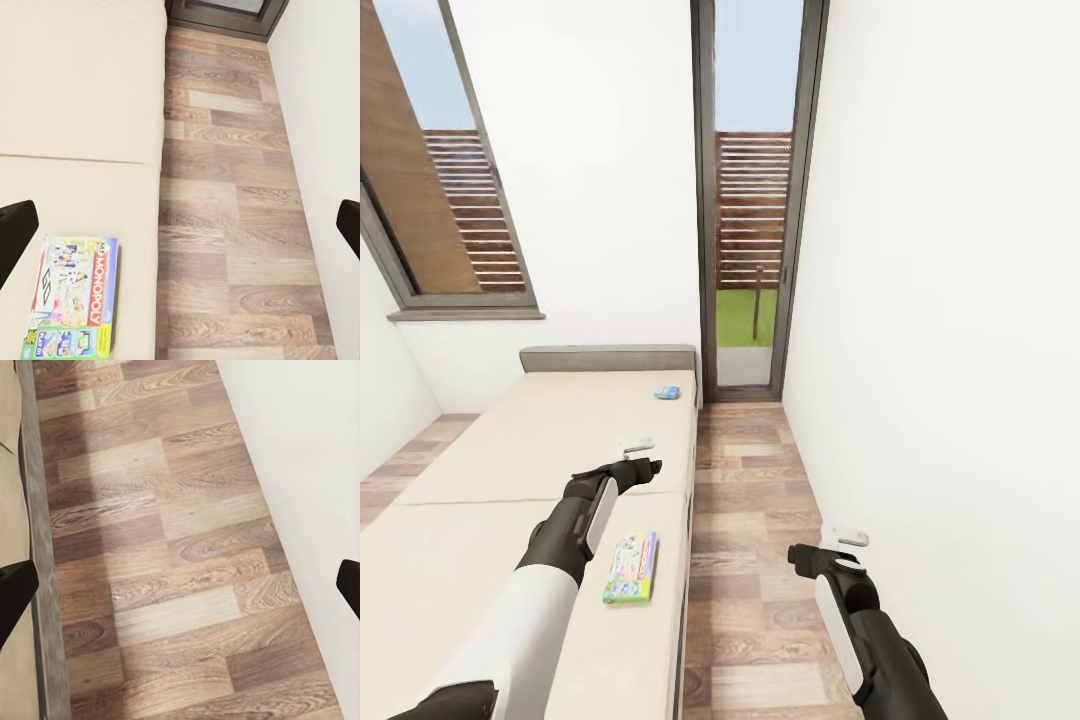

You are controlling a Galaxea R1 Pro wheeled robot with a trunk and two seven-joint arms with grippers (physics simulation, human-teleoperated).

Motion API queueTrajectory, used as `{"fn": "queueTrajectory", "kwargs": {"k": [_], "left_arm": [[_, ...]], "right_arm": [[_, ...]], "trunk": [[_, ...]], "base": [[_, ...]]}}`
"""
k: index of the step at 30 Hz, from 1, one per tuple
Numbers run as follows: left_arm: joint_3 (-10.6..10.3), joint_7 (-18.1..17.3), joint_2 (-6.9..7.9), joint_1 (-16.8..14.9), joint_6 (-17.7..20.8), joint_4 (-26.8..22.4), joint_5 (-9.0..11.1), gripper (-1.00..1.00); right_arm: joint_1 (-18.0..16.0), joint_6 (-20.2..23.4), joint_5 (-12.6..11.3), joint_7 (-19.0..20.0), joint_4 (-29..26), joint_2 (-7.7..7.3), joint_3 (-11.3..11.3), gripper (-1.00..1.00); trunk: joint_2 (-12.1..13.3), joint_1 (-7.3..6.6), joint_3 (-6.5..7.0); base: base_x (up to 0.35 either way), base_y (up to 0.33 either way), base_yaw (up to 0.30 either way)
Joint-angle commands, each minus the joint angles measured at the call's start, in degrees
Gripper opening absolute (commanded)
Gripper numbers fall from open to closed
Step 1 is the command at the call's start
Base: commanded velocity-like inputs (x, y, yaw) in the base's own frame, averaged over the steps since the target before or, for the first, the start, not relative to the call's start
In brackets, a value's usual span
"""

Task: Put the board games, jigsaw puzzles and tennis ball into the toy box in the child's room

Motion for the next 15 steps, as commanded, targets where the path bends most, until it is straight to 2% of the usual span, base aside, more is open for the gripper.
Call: {"fn": "queueTrajectory", "kwargs": {"k": [1, 7, 15], "left_arm": [[0.2, -0.1, -0.08, -0.1, 0.3, -0.1, 0.0, 1.00], [0.2, -0.1, -0.12, -0.1, 0.3, -0.1, 0.0, 1.00], [0.2, -0.1, -0.15, -0.1, 0.3, -0.1, 0.0, 1.00]], "right_arm": [[-0.1, 0.2, -0.6, -0.6, -0.1, -0.01, 0.1, 1.00], [-0.1, 0.2, -0.6, -0.6, -0.1, -0.03, 0.1, 1.00], [-0.1, 0.2, -0.6, -0.5, -0.1, -0.07, 0.1, 1.00]], "trunk": [[-0.1, 0.05, -0.13], [-0.1, 0.05, -0.13], [-0.1, 0.05, -0.13]], "base": [[0.103, 0.000, 0.000], [0.106, 0.000, 0.000], [0.022, 0.000, 0.000]]}}
